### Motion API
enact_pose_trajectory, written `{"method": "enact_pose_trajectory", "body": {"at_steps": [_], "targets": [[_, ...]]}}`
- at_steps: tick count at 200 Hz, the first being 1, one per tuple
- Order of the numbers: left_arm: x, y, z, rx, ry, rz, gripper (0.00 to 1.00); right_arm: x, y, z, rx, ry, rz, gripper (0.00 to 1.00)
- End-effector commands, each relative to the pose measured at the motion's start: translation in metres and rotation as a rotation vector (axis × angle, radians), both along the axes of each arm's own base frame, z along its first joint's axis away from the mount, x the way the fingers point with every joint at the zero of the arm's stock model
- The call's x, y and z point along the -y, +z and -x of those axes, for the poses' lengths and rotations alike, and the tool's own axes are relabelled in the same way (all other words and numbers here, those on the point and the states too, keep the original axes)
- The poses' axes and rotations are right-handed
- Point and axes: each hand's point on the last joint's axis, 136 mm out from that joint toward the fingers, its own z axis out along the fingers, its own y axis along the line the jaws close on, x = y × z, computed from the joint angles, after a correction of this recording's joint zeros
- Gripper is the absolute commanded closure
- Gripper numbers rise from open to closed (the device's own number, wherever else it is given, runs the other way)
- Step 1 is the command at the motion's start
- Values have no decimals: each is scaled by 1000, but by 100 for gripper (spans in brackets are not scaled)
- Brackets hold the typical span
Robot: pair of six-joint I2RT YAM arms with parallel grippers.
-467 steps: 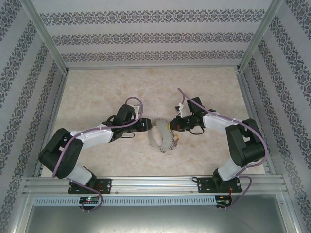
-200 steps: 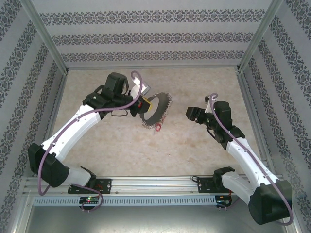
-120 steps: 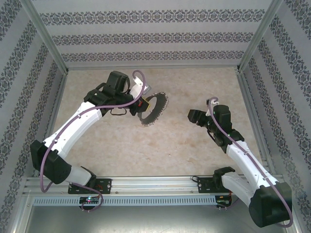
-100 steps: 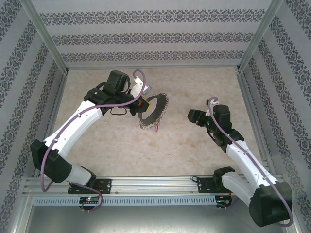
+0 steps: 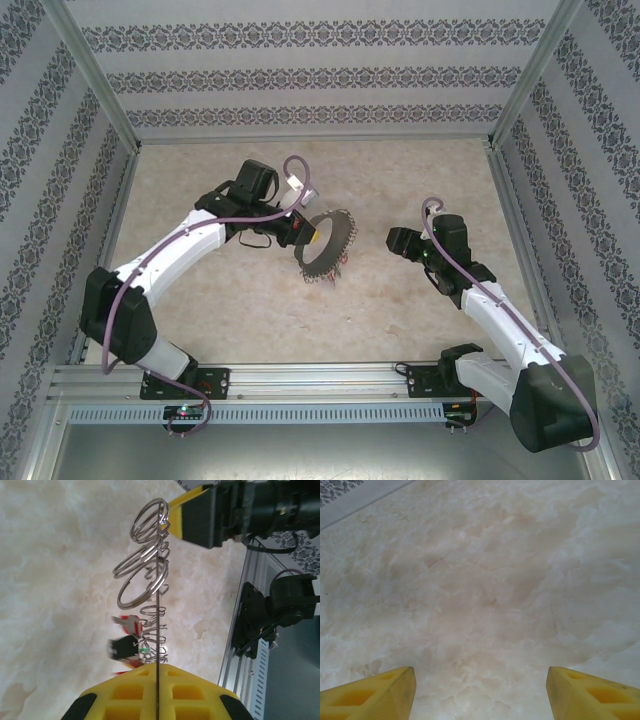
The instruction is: Put the keys on the keyring
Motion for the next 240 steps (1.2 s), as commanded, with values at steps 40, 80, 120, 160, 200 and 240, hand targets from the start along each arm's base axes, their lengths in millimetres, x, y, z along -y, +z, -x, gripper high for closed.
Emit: {"method": "enact_pose_trajectory", "body": {"at_steps": [40,80,120,160,200,240], "targets": [[35,4,-5,-43,-30,164,99,11,1,-6,-8,-73,16,30],[14,-70,-38,-128,177,-2,97,14,-9,-7,-49,-82,39,30],[-12,-111,-58,-195,308,15,96,14,-12,-6,-69,-76,60,30],[-44,-135,-65,-242,434,0,87,20,-17,-7,-79,-88,96,30],[-80,-137,-66,-205,546,-79,68,48,-8,-12,-59,-171,257,29],[-120,-116,-60,-44,671,-182,53,97,19,-23,74,-324,545,24]]}}
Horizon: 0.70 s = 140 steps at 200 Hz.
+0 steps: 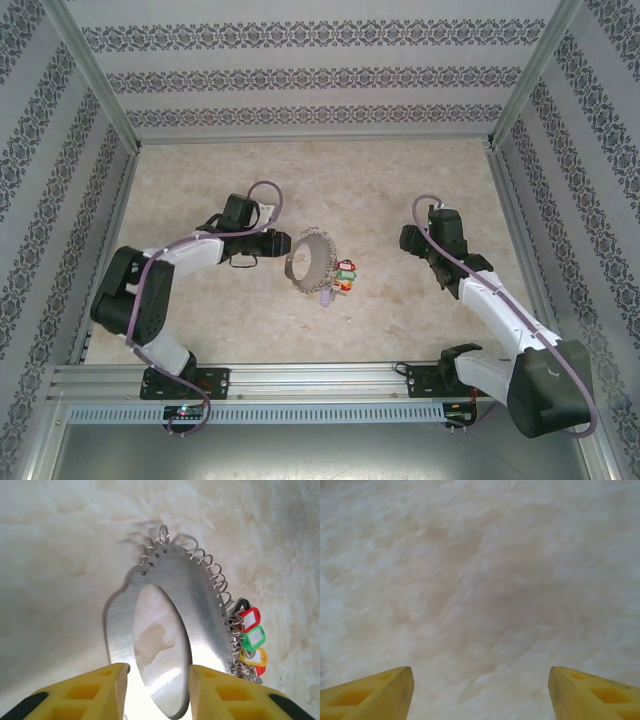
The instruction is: Put the keys on the keyring
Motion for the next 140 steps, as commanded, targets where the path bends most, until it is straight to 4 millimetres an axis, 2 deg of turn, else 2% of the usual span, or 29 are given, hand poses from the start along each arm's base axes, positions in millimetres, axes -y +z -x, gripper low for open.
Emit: {"method": "enact_pose_trajectory", "body": {"at_steps": [1,12,20,25,28,31,64,93,102,113,124,140], "targets": [[-31,20,-4,119,88,-113,52,41,30,-11,103,-108,255,23],[-45,30,-6,174,133,-148,43,48,30,-17,117,-112,325,17],[-56,37,-6,210,171,-175,32,51,26,-23,113,-108,364,16],[-62,40,-7,230,194,-190,21,53,24,-27,106,-107,384,15],[-67,44,-8,246,212,-196,5,54,22,-29,98,-107,393,15],[-70,46,-9,260,226,-204,0,54,20,-32,91,-103,401,14],[-113,65,-12,359,374,-302,1,50,-10,-65,92,-35,438,11],[-149,70,-14,455,456,-390,1,30,-25,-89,148,78,400,11],[-160,71,-16,499,475,-408,1,23,-23,-96,177,112,340,11],[-174,68,-17,541,509,-429,1,20,-30,-96,173,143,307,11],[-189,64,-17,562,553,-448,1,20,-25,-97,198,161,266,12],[-199,58,-20,581,566,-445,1,20,-24,-83,257,184,214,12]]}}
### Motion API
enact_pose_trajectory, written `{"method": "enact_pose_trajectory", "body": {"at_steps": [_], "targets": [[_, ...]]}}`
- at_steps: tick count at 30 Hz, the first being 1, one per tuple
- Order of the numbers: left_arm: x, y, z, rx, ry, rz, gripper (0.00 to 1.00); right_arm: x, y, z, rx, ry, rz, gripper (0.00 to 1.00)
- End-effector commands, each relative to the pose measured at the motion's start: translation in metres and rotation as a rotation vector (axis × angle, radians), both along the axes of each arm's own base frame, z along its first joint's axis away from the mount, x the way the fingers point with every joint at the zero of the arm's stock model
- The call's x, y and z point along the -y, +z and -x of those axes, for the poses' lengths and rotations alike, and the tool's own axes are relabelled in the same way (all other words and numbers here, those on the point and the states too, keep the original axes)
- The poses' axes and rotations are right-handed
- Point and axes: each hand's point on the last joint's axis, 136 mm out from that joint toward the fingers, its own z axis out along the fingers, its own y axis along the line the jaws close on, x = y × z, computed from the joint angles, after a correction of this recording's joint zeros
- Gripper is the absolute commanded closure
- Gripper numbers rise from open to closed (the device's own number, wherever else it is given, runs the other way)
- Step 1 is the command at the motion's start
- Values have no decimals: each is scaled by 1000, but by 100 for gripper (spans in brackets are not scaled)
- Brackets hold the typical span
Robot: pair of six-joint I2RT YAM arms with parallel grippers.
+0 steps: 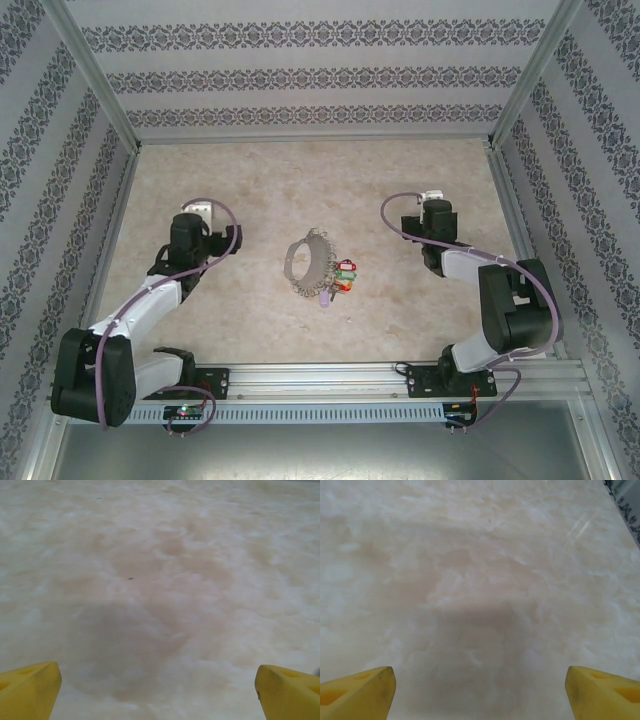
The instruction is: Put the keys on the keyring
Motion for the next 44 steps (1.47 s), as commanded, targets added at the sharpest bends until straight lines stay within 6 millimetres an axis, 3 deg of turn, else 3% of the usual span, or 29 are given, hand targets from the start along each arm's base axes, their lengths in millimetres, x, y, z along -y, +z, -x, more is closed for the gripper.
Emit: {"method": "enact_pose_trajectory", "body": {"at_steps": [1,5,9,11,15,20,23,28,44], "targets": [[-23,19,-16,142,42,-64,1,-12,23,1,152,105,-102,12],[-24,11,-28,162,12,-67,1,-19,21,24,335,189,-136,10],[-11,-2,-43,143,-93,-84,0,-2,22,12,289,82,-121,9],[-10,-10,-47,126,-107,-80,0,8,23,10,300,24,-128,2],[-5,-29,-47,139,-150,-63,0,8,23,11,294,18,-122,2],[-6,-37,-42,196,-160,-40,0,8,23,11,294,16,-117,2],[-9,-39,-42,188,-153,-29,0,8,23,11,292,17,-117,2],[-34,-41,-46,163,10,-62,0,8,23,11,292,17,-117,2],[-32,-41,-46,159,25,-93,0,8,22,10,288,21,-124,2]]}}
